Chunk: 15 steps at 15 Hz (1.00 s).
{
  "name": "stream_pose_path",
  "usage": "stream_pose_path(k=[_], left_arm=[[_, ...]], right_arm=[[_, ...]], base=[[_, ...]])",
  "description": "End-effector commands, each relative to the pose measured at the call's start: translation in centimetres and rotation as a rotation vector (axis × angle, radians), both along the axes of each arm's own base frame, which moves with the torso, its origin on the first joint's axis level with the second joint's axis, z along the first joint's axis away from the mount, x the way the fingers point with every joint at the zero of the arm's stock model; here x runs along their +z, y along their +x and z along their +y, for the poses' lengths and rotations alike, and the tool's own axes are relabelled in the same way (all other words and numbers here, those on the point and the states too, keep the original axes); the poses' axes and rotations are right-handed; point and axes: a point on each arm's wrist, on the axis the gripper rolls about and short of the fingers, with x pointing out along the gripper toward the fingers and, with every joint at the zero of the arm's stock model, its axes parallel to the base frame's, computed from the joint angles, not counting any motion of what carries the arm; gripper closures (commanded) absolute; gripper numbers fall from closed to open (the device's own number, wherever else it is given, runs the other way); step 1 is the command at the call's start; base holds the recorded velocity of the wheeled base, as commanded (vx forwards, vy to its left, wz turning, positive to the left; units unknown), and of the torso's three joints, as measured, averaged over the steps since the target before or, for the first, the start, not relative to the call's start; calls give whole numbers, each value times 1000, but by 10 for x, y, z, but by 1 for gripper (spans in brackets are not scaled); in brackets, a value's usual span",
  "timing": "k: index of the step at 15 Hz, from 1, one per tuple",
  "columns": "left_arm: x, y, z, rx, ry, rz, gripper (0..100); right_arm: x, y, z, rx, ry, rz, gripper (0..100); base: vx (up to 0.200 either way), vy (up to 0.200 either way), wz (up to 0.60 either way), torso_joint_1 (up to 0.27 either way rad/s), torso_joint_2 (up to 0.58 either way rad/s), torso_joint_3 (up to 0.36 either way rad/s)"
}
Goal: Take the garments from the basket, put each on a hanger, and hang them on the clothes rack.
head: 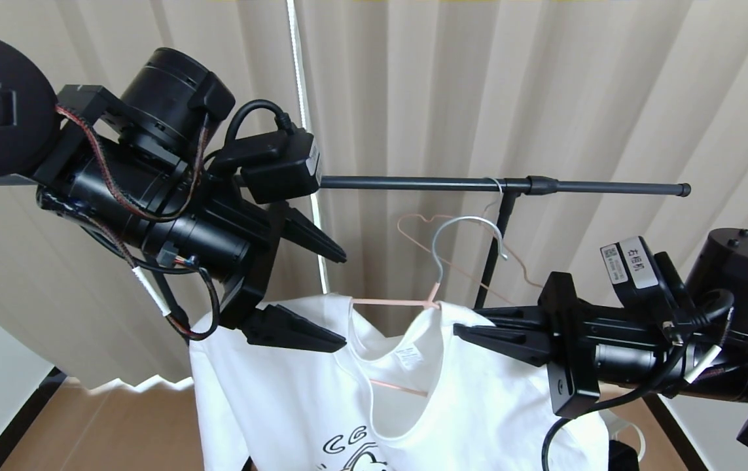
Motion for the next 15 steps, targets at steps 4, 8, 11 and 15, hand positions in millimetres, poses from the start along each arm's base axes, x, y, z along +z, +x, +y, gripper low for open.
stream_pose_path(k=[4, 8, 11, 15], left_arm=[[-9, 0, -7, -26, 15, 26, 0], [-14, -4, -13, -50, 27, 45, 0], [-19, -3, -13, -57, 37, 50, 0], [-21, -3, -13, -59, 40, 55, 0]], right_arm=[[1, -4, 2, 16, 14, -26, 100], [2, -5, 3, 19, 15, -28, 100], [4, -7, 2, 17, 20, -36, 100], [4, -8, 2, 19, 19, -35, 100]], base=[[0, 0, 0, 0, 0, 0], [0, 0, 0, 0, 0, 0], [0, 0, 0, 0, 0, 0], [0, 0, 0, 0, 0, 0]])
